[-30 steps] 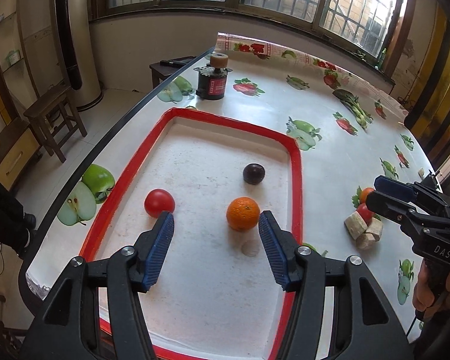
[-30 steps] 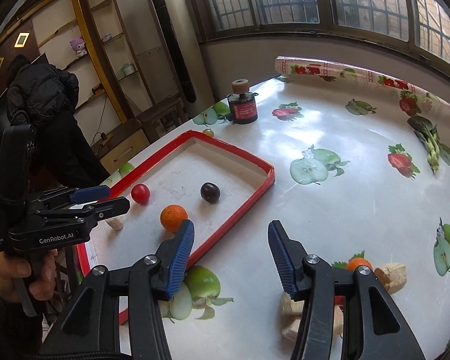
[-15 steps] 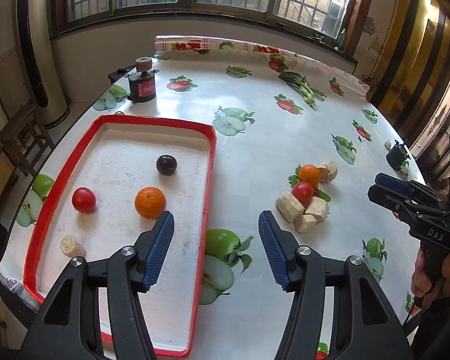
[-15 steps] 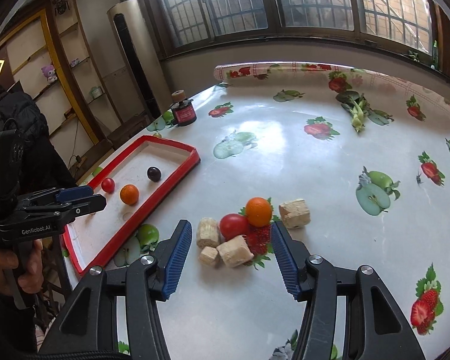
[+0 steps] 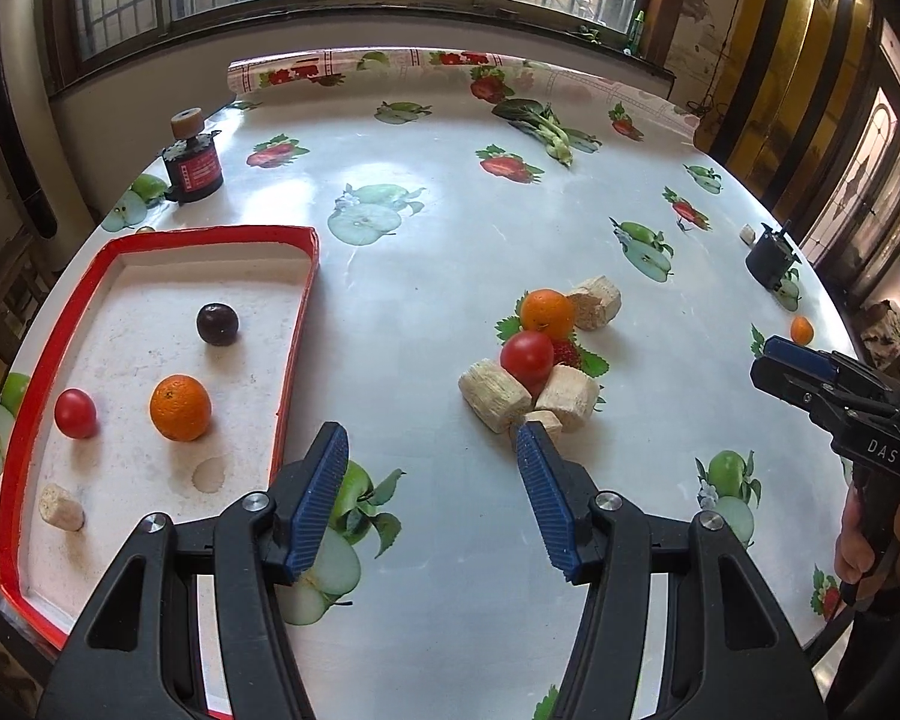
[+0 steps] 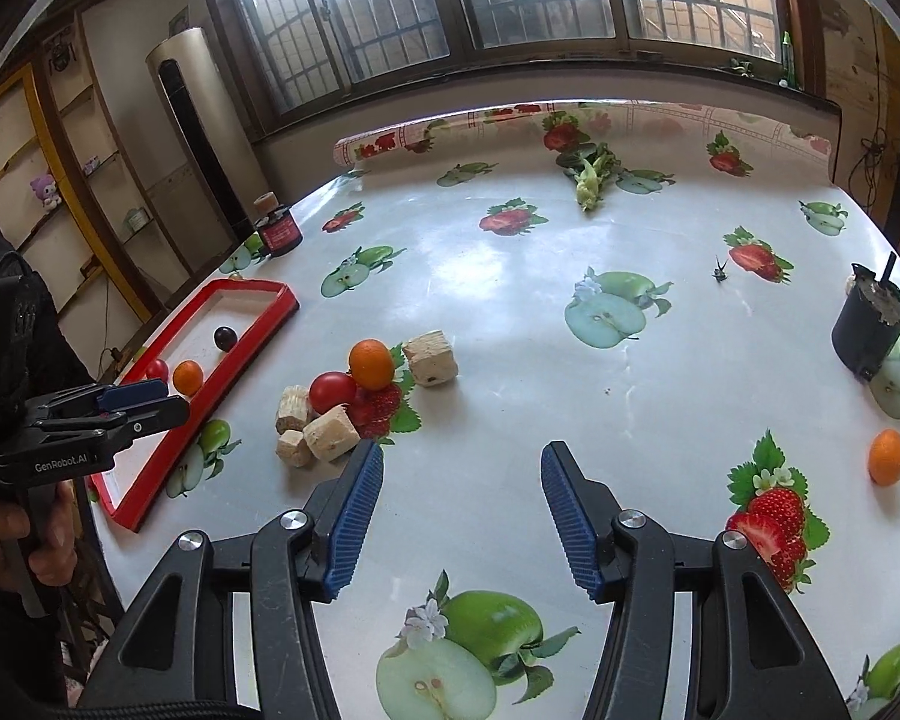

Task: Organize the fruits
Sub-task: 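Move both grippers back toward the remaining cork blocks, then close left gripper on a square cork block while right gripper grasps a cork cylinder, then carry both cork pieces in the grippers over the red tray, then open left gripper to drop the square cork block while right gripper releases the cork cylinder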

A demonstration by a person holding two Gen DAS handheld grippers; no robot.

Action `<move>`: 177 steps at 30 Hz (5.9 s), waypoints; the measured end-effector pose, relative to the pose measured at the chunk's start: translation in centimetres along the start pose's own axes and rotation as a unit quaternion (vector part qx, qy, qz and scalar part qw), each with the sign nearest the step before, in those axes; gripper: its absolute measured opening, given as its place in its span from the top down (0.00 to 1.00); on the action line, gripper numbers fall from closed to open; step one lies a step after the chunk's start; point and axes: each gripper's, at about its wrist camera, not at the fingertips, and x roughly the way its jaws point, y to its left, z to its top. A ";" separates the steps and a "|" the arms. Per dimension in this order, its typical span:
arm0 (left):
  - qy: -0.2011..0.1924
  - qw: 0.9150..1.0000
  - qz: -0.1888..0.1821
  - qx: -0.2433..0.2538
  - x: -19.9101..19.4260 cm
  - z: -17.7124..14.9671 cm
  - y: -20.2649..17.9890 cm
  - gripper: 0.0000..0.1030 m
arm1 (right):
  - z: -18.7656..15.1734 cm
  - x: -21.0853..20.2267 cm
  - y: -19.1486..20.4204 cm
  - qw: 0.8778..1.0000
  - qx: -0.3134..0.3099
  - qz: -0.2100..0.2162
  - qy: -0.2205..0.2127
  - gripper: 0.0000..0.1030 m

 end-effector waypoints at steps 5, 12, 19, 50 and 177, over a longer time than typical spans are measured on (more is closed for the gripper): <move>0.013 1.000 0.001 0.010 1.5 -0.1 -0.6 0.44 | -0.1 0.7 0.0 1.000 0.001 0.004 0.004 0.45; 0.029 0.999 -0.021 0.016 2.9 -0.7 -1.2 0.44 | 0.3 2.3 0.8 1.000 -0.007 0.011 0.014 0.45; 0.044 0.997 -0.051 0.043 4.8 -1.0 -4.0 0.45 | 1.4 4.0 1.2 1.000 -0.014 0.010 0.016 0.45; 0.017 0.997 -0.075 0.023 3.3 -0.4 -1.4 0.78 | 4.0 8.9 2.3 0.999 -0.028 0.010 0.032 0.72; -0.035 0.988 0.080 -0.126 0.3 2.6 16.1 0.45 | 8.4 13.3 18.6 0.986 -0.123 0.106 0.031 0.60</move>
